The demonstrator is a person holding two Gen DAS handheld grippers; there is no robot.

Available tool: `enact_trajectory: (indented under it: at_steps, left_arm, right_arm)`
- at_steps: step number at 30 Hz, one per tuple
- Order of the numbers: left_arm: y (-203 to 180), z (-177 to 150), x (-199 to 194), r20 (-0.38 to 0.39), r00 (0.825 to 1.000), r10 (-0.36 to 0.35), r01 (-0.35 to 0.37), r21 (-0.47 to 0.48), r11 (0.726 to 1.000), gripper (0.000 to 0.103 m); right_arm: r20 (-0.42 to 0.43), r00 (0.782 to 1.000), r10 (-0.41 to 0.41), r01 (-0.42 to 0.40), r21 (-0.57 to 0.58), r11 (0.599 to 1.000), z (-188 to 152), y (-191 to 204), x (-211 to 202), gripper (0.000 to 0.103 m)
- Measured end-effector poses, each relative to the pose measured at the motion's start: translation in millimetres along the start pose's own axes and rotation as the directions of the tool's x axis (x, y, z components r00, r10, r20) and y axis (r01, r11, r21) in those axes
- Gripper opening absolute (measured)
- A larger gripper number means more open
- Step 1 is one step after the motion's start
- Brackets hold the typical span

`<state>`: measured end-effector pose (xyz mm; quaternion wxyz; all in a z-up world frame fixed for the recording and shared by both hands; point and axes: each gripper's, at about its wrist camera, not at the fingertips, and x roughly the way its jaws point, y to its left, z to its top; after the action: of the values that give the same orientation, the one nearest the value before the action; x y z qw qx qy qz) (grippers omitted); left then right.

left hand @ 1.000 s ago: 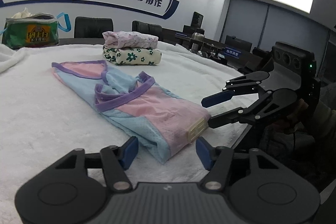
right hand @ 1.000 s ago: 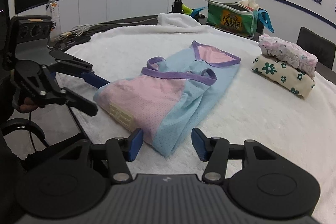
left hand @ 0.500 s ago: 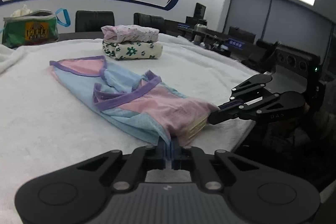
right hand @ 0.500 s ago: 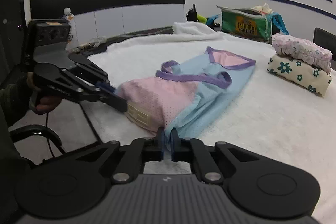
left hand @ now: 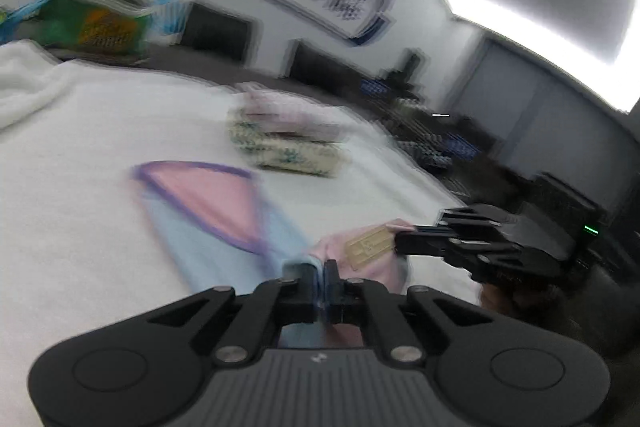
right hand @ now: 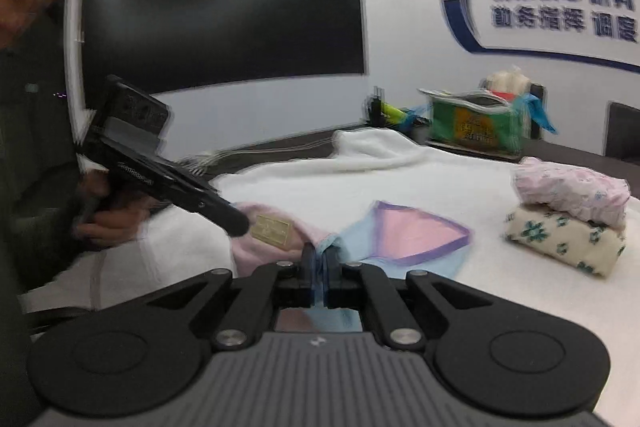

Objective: Fold clothes

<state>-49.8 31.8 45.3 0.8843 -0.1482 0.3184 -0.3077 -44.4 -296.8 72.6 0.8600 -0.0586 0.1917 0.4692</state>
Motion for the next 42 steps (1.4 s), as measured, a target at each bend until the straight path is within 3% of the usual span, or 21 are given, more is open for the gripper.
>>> enact_trajectory:
  at_steps: [2, 3, 4, 5, 7, 9, 11, 14, 16, 17, 19, 21, 24, 27, 30, 32, 34, 35, 38, 40, 42]
  left_arm:
    - [15.6, 10.5, 22.8, -0.018, 0.996, 0.093, -0.094, -0.065, 0.993, 0.015]
    - [24.7, 10.6, 33.1, -0.034, 0.986, 0.163, -0.166, -0.112, 0.98, 0.028]
    - [31.0, 9.1, 38.8, -0.055, 0.979, 0.197, -0.203, -0.138, 0.969, 0.034]
    - [34.1, 4.7, 33.3, -0.048, 0.982, 0.183, -0.189, -0.17, 0.967, 0.042]
    - [40.4, -4.1, 22.3, -0.032, 0.987, 0.156, -0.159, -0.231, 0.96, 0.044]
    - [42.8, -17.6, 1.4, 0.029, 0.994, 0.109, -0.097, -0.272, 0.957, 0.062]
    - [36.6, -28.5, -14.7, 0.084, 0.992, 0.09, -0.065, -0.266, 0.962, 0.066]
    - [18.3, -30.3, -7.6, 0.078, 0.995, 0.065, -0.048, -0.201, 0.978, 0.065]
    - [3.2, -30.4, 11.9, 0.009, 0.993, 0.115, -0.112, -0.146, 0.983, 0.039]
    - [-2.7, -31.2, 20.2, -0.018, 0.991, 0.136, -0.137, -0.12, 0.983, 0.019]
    - [-5.9, -37.3, 25.5, -0.033, 0.987, 0.155, -0.157, -0.115, 0.981, 0.013]
    - [3.4, -45.1, 17.5, -0.016, 0.991, 0.135, -0.136, -0.196, 0.971, 0.006]
    - [13.2, -53.2, 6.7, 0.013, 0.991, 0.136, -0.127, -0.272, 0.954, 0.007]
    - [11.8, -43.4, -2.9, 0.042, 0.98, 0.194, -0.177, -0.263, 0.949, 0.015]
    - [-10.4, -18.0, 0.2, 0.12, 0.969, 0.214, -0.198, -0.131, 0.971, 0.018]
    - [-23.7, -8.3, 16.5, 0.13, 0.965, 0.226, -0.219, -0.063, 0.974, 0.018]
    - [-30.0, -6.5, 41.8, 0.089, 0.949, 0.302, -0.303, -0.003, 0.953, 0.012]
    - [-31.8, -7.8, 52.7, 0.067, 0.939, 0.337, -0.339, 0.028, 0.94, 0.005]
    - [-25.2, -18.7, 67.8, 0.033, 0.911, 0.411, -0.413, 0.042, 0.91, 0.004]
    - [-18.0, -20.1, 57.6, 0.045, 0.925, 0.377, -0.378, 0.003, 0.926, 0.008]
    - [-11.5, -19.6, 45.6, 0.062, 0.943, 0.327, -0.326, -0.029, 0.945, 0.024]
  right_arm:
    - [-0.034, 0.996, -0.085, 0.086, 0.027, 0.996, 8.5, -17.6, 38.3, 0.005]
    - [-0.059, 0.988, -0.145, 0.148, 0.041, 0.988, 10.5, -25.3, 56.6, 0.008]
    - [-0.095, 0.974, -0.208, 0.213, 0.045, 0.976, 10.2, -32.3, 73.1, 0.008]
    - [-0.115, 0.964, -0.24, 0.247, 0.046, 0.968, 9.9, -35.2, 80.7, 0.01]
    - [-0.144, 0.947, -0.289, 0.298, 0.047, 0.953, 9.5, -38.9, 91.1, 0.031]
    - [-0.082, 0.943, -0.323, 0.328, 0.053, 0.943, 9.0, -34.0, 70.9, 0.037]
    - [-0.031, 0.95, -0.309, 0.311, 0.079, 0.947, 6.5, -27.7, 49.3, 0.037]
    - [-0.02, 0.981, -0.192, 0.193, 0.148, 0.97, -1.6, -17.6, 33.9, 0.036]
    - [-0.056, 0.986, -0.159, 0.166, 0.165, 0.972, -7.0, -11.6, 47.8, 0.033]
    - [-0.084, 0.981, -0.175, 0.186, 0.158, 0.97, -10.9, -10.5, 56.8, 0.032]
    - [-0.145, 0.966, -0.212, 0.232, 0.141, 0.962, -19.5, -9.1, 74.8, 0.027]
    - [-0.178, 0.958, -0.227, 0.254, 0.152, 0.955, -25.4, -10.6, 84.5, 0.027]
    - [-0.176, 0.956, -0.233, 0.263, 0.171, 0.95, -26.0, -10.6, 81.5, 0.027]
    - [-0.142, 0.956, -0.255, 0.277, 0.16, 0.947, -21.4, -8.9, 75.7, 0.027]
    - [-0.088, 0.956, -0.282, 0.292, 0.149, 0.945, -12.9, -8.4, 67.0, 0.027]
    - [-0.085, 0.949, -0.305, 0.315, 0.159, 0.936, -8.9, -13.0, 66.2, 0.025]
    - [-0.117, 0.942, -0.314, 0.331, 0.178, 0.927, -7.8, -20.0, 73.1, 0.006]
    - [-0.144, 0.94, -0.309, 0.332, 0.183, 0.925, -11.0, -22.6, 79.5, 0.005]
    - [-0.187, 0.939, -0.289, 0.322, 0.18, 0.929, -15.6, -26.5, 86.3, 0.004]
    - [-0.197, 0.941, -0.276, 0.311, 0.173, 0.935, -14.8, -27.6, 84.1, 0.004]
    - [-0.206, 0.942, -0.264, 0.299, 0.165, 0.94, -14.0, -28.7, 81.9, 0.005]
